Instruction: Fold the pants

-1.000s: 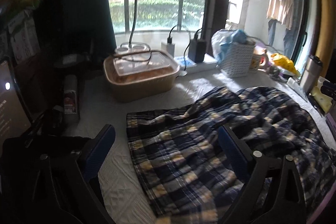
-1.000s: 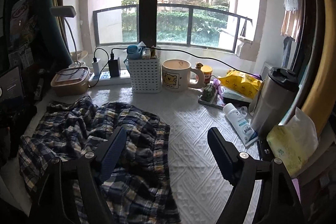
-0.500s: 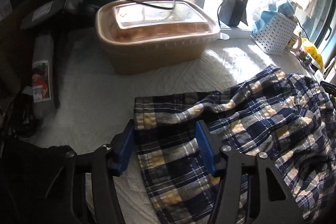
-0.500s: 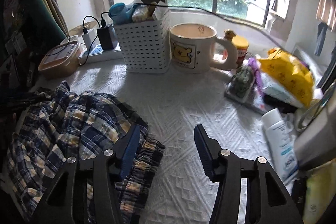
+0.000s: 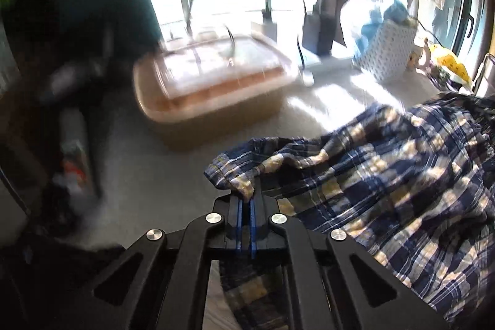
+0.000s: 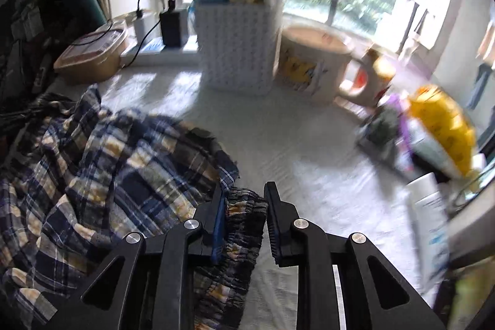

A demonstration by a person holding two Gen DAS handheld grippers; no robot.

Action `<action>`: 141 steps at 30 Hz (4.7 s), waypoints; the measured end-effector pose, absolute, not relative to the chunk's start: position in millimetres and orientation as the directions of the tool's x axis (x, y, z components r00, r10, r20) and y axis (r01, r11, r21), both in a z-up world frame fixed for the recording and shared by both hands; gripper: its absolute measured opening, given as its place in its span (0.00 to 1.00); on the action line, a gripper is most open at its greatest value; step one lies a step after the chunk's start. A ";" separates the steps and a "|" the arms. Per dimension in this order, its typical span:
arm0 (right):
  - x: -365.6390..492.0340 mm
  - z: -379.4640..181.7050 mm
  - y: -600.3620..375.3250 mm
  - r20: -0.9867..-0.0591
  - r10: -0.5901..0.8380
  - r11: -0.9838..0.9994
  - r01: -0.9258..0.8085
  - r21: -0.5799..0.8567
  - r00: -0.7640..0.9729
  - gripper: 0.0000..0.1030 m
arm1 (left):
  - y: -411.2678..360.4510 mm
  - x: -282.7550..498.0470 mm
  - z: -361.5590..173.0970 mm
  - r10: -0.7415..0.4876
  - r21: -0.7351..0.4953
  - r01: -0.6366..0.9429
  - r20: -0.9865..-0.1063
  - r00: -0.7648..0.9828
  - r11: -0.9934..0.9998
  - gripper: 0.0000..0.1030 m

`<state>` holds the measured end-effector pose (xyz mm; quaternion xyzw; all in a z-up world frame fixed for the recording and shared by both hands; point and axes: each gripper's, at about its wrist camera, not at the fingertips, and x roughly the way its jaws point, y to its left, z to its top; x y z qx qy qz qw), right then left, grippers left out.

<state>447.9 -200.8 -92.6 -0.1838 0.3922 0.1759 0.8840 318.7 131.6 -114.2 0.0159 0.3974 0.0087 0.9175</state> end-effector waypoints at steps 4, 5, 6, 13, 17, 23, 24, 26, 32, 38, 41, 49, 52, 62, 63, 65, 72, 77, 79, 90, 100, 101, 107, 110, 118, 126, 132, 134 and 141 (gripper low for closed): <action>451.0 -63.2 -202.9 -0.672 0.076 0.876 -0.371 -0.308 0.737 0.23 | 130.1 339.2 -94.3 0.045 0.070 0.004 -0.685 0.727 0.998 0.02; 454.1 -59.2 -204.1 -0.661 0.058 0.876 -0.355 -0.326 0.749 0.23 | 127.5 345.5 -89.2 0.050 0.084 0.009 -0.670 0.741 0.996 0.02; 457.5 -56.8 -209.5 -0.643 0.030 0.875 -0.331 -0.353 0.765 0.23 | 125.1 350.8 -85.6 0.053 0.094 0.012 -0.658 0.752 0.995 0.02; 502.2 -76.5 -239.1 -0.634 -0.117 0.890 -0.203 -0.409 0.764 0.23 | 107.4 390.9 -87.2 0.040 0.119 0.059 -0.692 0.721 0.991 0.10; 509.0 -103.3 -259.5 -0.693 -0.131 0.897 -0.213 -0.387 0.709 0.24 | 109.8 378.7 -84.6 0.070 0.135 0.031 -0.681 0.729 0.990 0.66; 489.6 -82.5 -274.1 -0.691 -0.062 0.926 -0.217 -0.309 0.721 0.83 | 130.2 319.7 -65.6 0.057 0.069 -0.015 -0.656 0.752 0.998 0.70; 479.9 -71.6 -275.4 -0.676 -0.048 0.928 -0.218 -0.303 0.736 0.85 | 132.8 306.0 -64.2 0.044 0.045 -0.019 -0.659 0.751 0.999 0.71; 462.7 -56.1 -276.3 -0.659 -0.029 0.930 -0.222 -0.294 0.751 0.85 | 135.4 285.3 -66.9 0.009 -0.005 -0.016 -0.663 0.748 1.000 0.72; 389.6 -30.0 -275.7 -0.637 0.035 0.942 -0.238 -0.235 0.770 0.85 | 129.1 218.4 -98.1 -0.078 -0.110 0.001 -0.697 0.712 0.994 0.73; 324.6 -36.9 -282.0 -0.647 0.073 0.945 -0.259 -0.197 0.759 0.85 | 114.2 177.2 -121.5 -0.159 -0.195 0.023 -0.722 0.674 0.980 0.74; 295.0 -44.5 -285.6 -0.656 0.079 0.945 -0.266 -0.190 0.751 0.85 | 99.7 167.2 -126.6 -0.184 -0.185 0.070 -0.725 0.664 0.980 0.74; 252.5 -71.9 -310.2 -0.697 0.106 0.964 -0.246 -0.104 0.710 0.85 | 82.4 164.5 -135.0 -0.166 -0.130 0.103 -0.733 0.659 0.986 0.49; 241.3 -79.5 -314.5 -0.702 0.124 0.963 -0.256 -0.085 0.701 0.85 | 80.1 165.9 -137.3 -0.162 -0.125 0.103 -0.745 0.647 0.987 0.40; 237.7 -90.9 -309.8 -0.701 0.191 0.951 -0.308 -0.042 0.687 0.65 | 75.9 161.0 -136.9 -0.159 -0.113 0.113 -0.748 0.644 0.987 0.02; 239.2 -92.0 -307.6 -0.703 0.194 0.949 -0.312 -0.041 0.684 0.64 | 75.0 157.0 -134.5 -0.166 -0.120 0.115 -0.742 0.649 0.986 0.02; 239.1 -91.3 -304.1 -0.697 0.207 0.945 -0.324 -0.038 0.686 0.60 | 75.2 148.8 -128.5 -0.173 -0.131 0.112 -0.731 0.660 0.985 0.02; 230.0 -87.9 -285.0 -0.680 0.247 0.902 -0.420 -0.098 0.690 0.50 | 77.9 120.1 -93.2 -0.213 -0.164 0.137 -0.678 0.703 0.977 0.02; 233.0 -99.6 -270.2 -0.692 0.174 0.883 -0.422 -0.205 0.701 0.15 | 72.5 102.5 -74.4 -0.238 -0.164 0.172 -0.656 0.717 0.971 0.02; 232.2 -93.5 -274.6 -0.677 0.161 0.899 -0.390 -0.199 0.718 0.10 | 74.5 95.5 -66.9 -0.260 -0.188 0.180 -0.641 0.722 0.965 0.02; 202.5 -33.1 -321.0 -0.608 0.147 0.953 -0.276 -0.123 0.780 0.10 | 96.3 66.6 -41.6 -0.237 -0.182 0.157 -0.604 0.761 0.971 0.02; 196.1 -80.3 -354.3 -0.689 0.079 0.984 -0.169 -0.063 0.721 0.10 | 97.7 83.4 -123.2 -0.226 -0.202 0.110 -0.744 0.629 0.973 0.29; 197.0 -82.9 -357.3 -0.691 0.075 0.986 -0.158 -0.058 0.719 0.10 | 97.0 86.6 -127.1 -0.218 -0.195 0.106 -0.744 0.632 0.975 0.42; 201.2 -88.4 -359.6 -0.689 0.071 0.987 -0.152 -0.057 0.721 0.10 | 90.7 113.0 -135.6 -0.245 -0.219 0.122 -0.726 0.642 0.968 0.65; 202.9 -89.3 -357.0 -0.689 0.067 0.986 -0.154 -0.065 0.722 0.10 | 87.6 120.7 -136.8 -0.293 -0.267 0.140 -0.713 0.637 0.953 0.54; 209.0 -80.9 -353.9 -0.659 0.073 0.984 -0.160 -0.073 0.749 0.10 | 88.3 149.6 -98.7 -0.421 -0.383 0.217 -0.601 0.680 0.898 0.04; 238.5 -64.4 -348.0 -0.596 0.086 0.988 -0.144 -0.051 0.798 0.10 | 88.2 209.8 -71.2 -0.425 -0.363 0.248 -0.577 0.698 0.898 0.04; 269.2 -80.7 -356.5 -0.632 0.042 0.996 -0.079 -0.031 0.774 0.10 | 102.2 232.5 -94.8 -0.412 -0.376 0.195 -0.674 0.613 0.906 0.63; 273.2 -83.4 -359.7 -0.647 0.044 0.997 -0.073 -0.019 0.761 0.10 | 106.4 218.4 -100.0 -0.385 -0.352 0.181 -0.691 0.612 0.918 0.66; 275.3 -85.5 -363.1 -0.658 0.030 0.997 -0.073 -0.038 0.752 0.10 | 106.0 165.8 -115.2 -0.367 -0.296 0.218 -0.715 0.595 0.930 0.69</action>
